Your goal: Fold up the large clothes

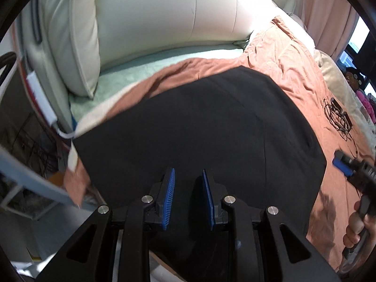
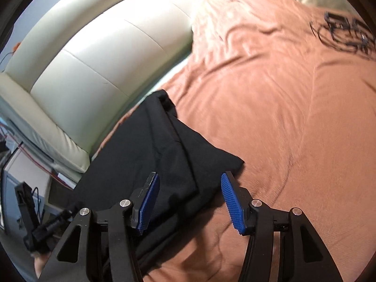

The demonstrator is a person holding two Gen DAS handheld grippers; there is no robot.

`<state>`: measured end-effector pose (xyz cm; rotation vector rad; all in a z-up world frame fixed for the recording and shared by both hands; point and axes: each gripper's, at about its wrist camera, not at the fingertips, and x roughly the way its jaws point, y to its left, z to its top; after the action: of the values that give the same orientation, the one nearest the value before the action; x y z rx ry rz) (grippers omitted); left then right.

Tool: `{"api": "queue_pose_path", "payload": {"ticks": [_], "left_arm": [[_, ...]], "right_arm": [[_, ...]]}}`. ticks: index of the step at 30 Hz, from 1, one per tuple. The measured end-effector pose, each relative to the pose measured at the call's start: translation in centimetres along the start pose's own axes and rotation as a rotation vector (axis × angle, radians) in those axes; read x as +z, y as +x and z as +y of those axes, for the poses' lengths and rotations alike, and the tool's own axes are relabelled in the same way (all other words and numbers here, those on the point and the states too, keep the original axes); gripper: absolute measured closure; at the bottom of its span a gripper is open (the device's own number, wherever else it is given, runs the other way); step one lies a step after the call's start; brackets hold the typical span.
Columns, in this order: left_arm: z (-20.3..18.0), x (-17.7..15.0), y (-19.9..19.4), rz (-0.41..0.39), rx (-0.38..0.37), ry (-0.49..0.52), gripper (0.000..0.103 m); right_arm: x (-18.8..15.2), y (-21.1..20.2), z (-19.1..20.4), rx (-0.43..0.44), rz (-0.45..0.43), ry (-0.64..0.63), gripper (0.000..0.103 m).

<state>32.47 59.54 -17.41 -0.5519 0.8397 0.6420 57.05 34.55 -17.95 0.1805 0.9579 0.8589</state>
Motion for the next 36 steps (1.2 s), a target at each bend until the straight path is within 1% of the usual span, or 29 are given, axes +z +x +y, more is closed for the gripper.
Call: {"api": "queue_pose_path", "payload": {"ticks": [2,3,6,7,9,12,13,17,20,24,27,29,30,31,32,33,36], "left_arm": [[-0.3,-1.3,0.1,0.006,-0.006,-0.023,0.078],[-0.5,-2.1,0.1,0.006,-0.01,-0.035,0.078],[-1.3,-3.7,-0.2,-0.004,0.001,-0.045,0.078],[-1.6,-4.3,-0.4,-0.008,0.008,-0.047,0.078],[-2.0,-5.0,-0.9,-0.003,0.009,-0.053,0.078],[-2.5,-6.0,-2.2,0.001,-0.003,-0.061,0.078],[-2.7,-6.4,-2.8,0.0,-0.002,-0.062,0.078],[-3.2,-7.3,-4.8,0.008,-0.05,-0.084,0.078],[-3.6,-8.1,-6.9,-0.001,-0.084,-0.092,0.078],[-4.4,-9.2,-9.6,-0.012,-0.102,-0.093,0.078],[-5.1,-9.9,-11.9,-0.039,-0.11,-0.082,0.077],[-5.6,-10.3,-13.5,-0.058,-0.121,-0.076,0.057],[-6.1,-10.6,-14.6,-0.075,-0.136,-0.072,0.027],[-6.3,-10.7,-15.3,-0.09,-0.152,-0.068,0.002],[-6.7,-11.0,-16.2,-0.11,-0.171,-0.061,0.0],[-7.3,-11.2,-17.2,-0.132,-0.186,-0.049,0.0],[-9.2,-11.9,-19.8,-0.161,-0.207,-0.011,0.0]], "right_arm": [[-0.1,0.3,1.6,0.027,-0.005,-0.039,0.044],[-0.2,1.1,2.3,0.04,0.009,-0.056,0.041],[-1.1,3.2,4.2,0.052,0.067,-0.113,0.04],[-1.7,4.0,4.6,0.046,0.094,-0.134,0.036],[-3.0,5.6,4.8,0.004,0.17,-0.159,0.036],[-4.3,5.5,4.3,-0.047,0.199,-0.18,0.036],[-4.6,4.9,4.1,-0.057,0.202,-0.182,0.036],[-5.0,1.4,2.9,-0.067,0.191,-0.165,0.036],[-5.1,-1.6,2.2,-0.081,0.175,-0.163,0.035],[-5.1,-6.4,1.6,-0.101,0.131,-0.16,0.027],[-4.8,-10.2,1.2,-0.117,0.09,-0.154,0.022],[-4.5,-12.5,1.1,-0.123,0.061,-0.146,0.015],[-4.4,-13.9,1.0,-0.122,0.043,-0.143,0.007],[-4.4,-15.4,0.9,-0.121,0.027,-0.142,0.003],[-4.4,-16.4,1.0,-0.126,0.014,-0.144,0.001],[-4.6,-17.5,1.3,-0.135,0.001,-0.149,0.0],[-5.3,-21.2,1.8,-0.158,-0.039,-0.171,0.0]]}}
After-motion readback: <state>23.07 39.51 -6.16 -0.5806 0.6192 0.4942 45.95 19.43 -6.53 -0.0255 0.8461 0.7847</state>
